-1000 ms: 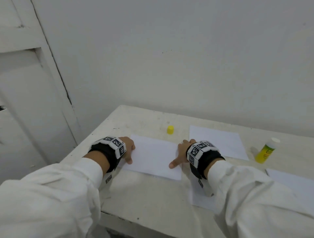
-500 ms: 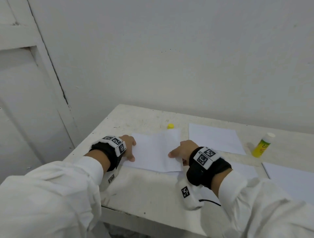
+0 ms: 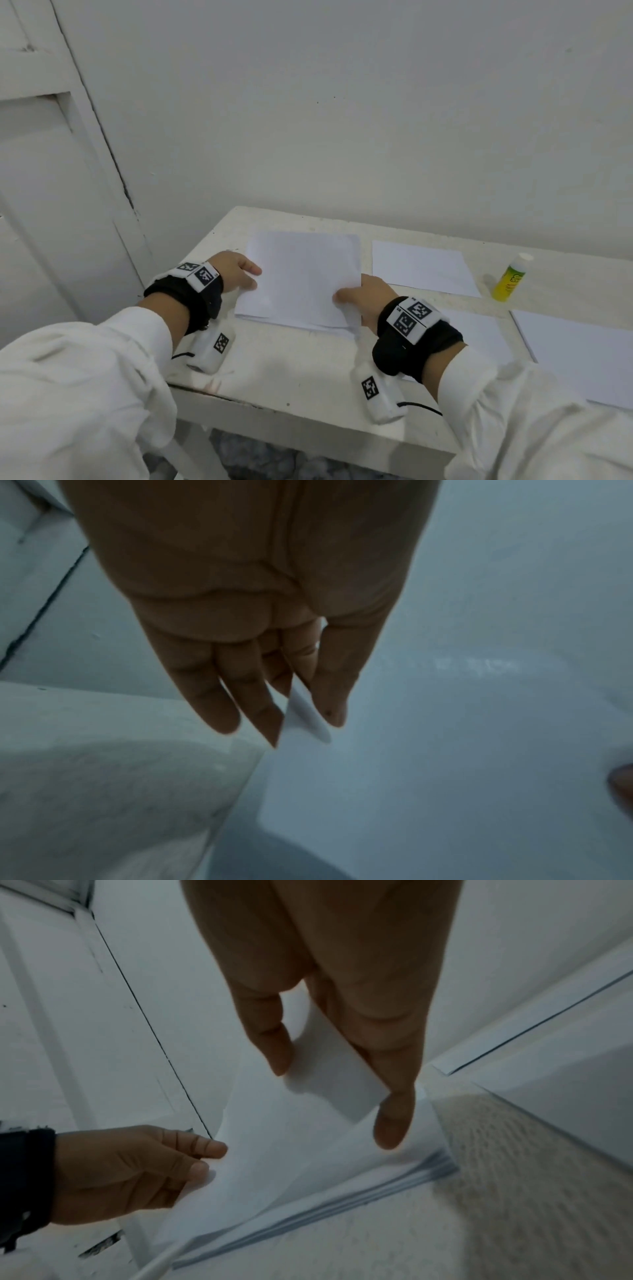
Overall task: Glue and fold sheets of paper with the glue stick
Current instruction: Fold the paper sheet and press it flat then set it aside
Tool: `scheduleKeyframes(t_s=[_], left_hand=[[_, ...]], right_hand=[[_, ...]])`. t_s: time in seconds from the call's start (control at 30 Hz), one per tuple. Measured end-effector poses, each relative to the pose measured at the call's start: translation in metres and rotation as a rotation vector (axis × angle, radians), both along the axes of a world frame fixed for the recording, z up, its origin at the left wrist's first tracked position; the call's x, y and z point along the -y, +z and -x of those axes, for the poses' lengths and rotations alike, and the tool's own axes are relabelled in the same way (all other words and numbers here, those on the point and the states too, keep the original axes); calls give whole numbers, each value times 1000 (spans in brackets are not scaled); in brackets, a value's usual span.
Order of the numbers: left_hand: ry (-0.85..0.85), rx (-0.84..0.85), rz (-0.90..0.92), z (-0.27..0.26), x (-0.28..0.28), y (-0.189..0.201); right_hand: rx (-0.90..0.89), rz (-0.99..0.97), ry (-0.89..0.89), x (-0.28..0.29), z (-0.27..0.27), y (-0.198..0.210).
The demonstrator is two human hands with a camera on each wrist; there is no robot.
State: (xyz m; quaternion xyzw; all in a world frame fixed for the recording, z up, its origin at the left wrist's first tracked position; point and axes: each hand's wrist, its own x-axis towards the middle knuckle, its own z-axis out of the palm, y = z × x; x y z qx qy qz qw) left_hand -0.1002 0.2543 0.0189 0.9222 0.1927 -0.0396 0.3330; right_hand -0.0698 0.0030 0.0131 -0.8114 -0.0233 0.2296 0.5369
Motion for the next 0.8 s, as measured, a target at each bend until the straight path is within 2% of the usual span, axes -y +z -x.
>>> scheduleKeyframes(t_s=[0.13,0.27,0.43,0.6,0.8], left_hand=[[-16,59,145,5,18,14],[-138,53,200,0,67,23],[-299,-69,247,-18,149,17],[-404,-228,191,-25,196,-2],[-415,-282,97,-21,211,-15]], right_hand=[[-24,-96,-134,22,5,9],[-20,19,-229,76,3,17],[-55,143,-285,164,5,20],[-60,277,-295,213,13,14],[-131,450,-265,219,14,1]])
